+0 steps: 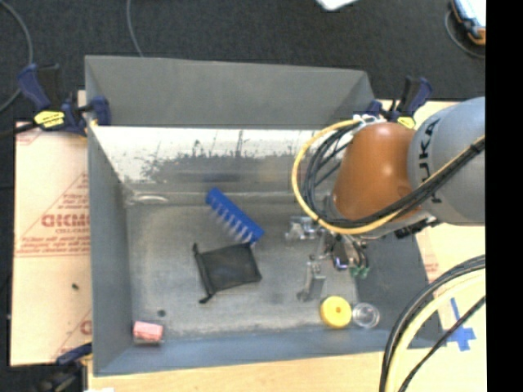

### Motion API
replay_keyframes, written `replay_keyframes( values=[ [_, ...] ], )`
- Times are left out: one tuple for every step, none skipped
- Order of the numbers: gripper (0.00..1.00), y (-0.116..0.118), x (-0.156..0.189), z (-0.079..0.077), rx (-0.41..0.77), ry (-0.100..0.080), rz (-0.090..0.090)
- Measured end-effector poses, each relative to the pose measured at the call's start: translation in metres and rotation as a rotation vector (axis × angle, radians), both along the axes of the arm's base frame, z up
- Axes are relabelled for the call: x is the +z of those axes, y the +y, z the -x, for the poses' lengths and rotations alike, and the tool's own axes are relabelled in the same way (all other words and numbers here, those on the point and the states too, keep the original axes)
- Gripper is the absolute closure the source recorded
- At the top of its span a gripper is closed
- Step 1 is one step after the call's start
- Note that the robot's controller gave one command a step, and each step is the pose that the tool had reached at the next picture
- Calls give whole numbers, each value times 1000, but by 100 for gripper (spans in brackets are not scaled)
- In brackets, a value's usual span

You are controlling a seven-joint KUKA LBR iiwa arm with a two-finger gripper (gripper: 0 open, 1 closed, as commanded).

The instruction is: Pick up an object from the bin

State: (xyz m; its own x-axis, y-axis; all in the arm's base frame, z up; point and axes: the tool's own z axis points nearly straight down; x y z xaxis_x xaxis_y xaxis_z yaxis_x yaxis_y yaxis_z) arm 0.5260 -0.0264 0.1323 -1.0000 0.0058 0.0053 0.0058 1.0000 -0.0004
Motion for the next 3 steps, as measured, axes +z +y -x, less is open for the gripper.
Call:
replay_keyframes(
  values=[
    [0,0,4,-1,1,-7,1],
    [0,45,-64,-76,-238,-4,-1],
    [0,78,-14,-69,-464,-14,-1]
  ],
)
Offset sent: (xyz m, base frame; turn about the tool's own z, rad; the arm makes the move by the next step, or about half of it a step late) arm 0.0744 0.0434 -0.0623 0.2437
